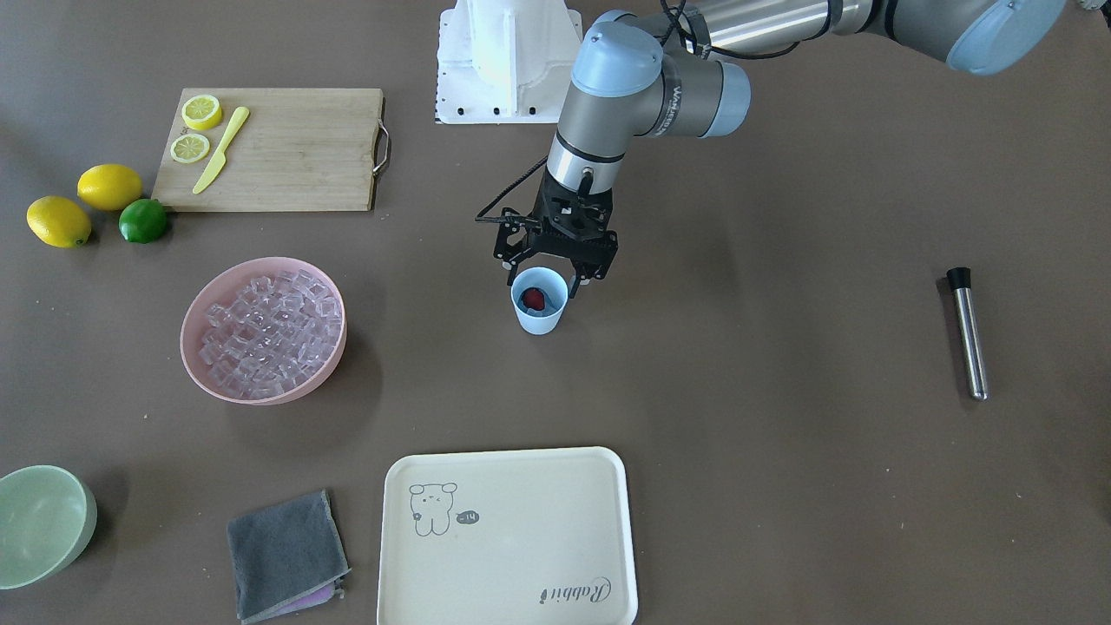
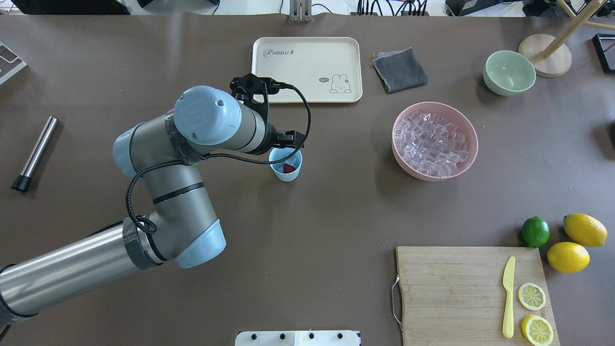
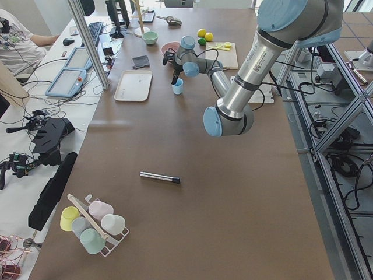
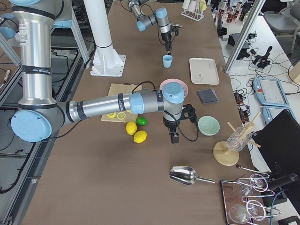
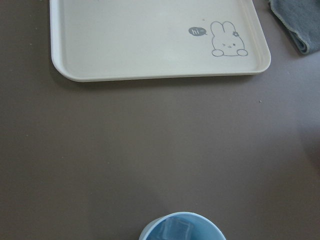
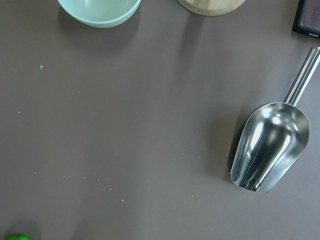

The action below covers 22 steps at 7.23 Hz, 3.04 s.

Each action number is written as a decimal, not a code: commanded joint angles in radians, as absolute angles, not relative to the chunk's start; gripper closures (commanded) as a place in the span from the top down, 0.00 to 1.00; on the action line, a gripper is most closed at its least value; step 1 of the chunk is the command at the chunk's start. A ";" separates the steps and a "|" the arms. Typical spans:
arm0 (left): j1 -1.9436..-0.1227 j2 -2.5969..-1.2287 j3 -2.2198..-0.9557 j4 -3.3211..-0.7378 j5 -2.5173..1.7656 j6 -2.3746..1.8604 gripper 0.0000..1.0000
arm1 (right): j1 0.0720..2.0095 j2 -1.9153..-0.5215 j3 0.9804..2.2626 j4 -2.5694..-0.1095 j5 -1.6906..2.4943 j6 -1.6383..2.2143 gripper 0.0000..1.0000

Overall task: Mash ice and strawberries in cup
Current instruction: 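Release the strawberry into the cup and raise the left gripper, then move the left gripper to the metal muddler rod, then grasp the metal muddler rod with the left gripper and lift it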

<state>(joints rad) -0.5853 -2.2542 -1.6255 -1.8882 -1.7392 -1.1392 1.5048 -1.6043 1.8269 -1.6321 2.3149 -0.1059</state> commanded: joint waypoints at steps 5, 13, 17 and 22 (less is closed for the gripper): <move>-1.167 -2.042 -1.385 -1.887 -2.192 -0.814 0.97 | 1.505 -1.594 1.819 -1.632 2.313 -0.107 0.98; -1.204 -1.930 -1.148 -1.942 -2.214 -0.433 0.97 | 1.505 -1.595 1.819 -1.631 2.339 -0.110 0.99; -1.138 -1.867 -1.160 -2.031 -2.221 -0.440 0.97 | 1.505 -1.603 1.790 -1.590 2.341 -0.106 0.99; -1.117 -1.861 -1.184 -2.052 -2.223 -0.440 0.51 | 1.505 -1.624 1.764 -1.543 2.342 -0.106 0.99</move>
<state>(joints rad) -1.1172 -1.8621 -1.1760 -2.0534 -2.2220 -0.4411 1.5048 -1.6239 1.7690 -1.5459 2.3421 -0.1057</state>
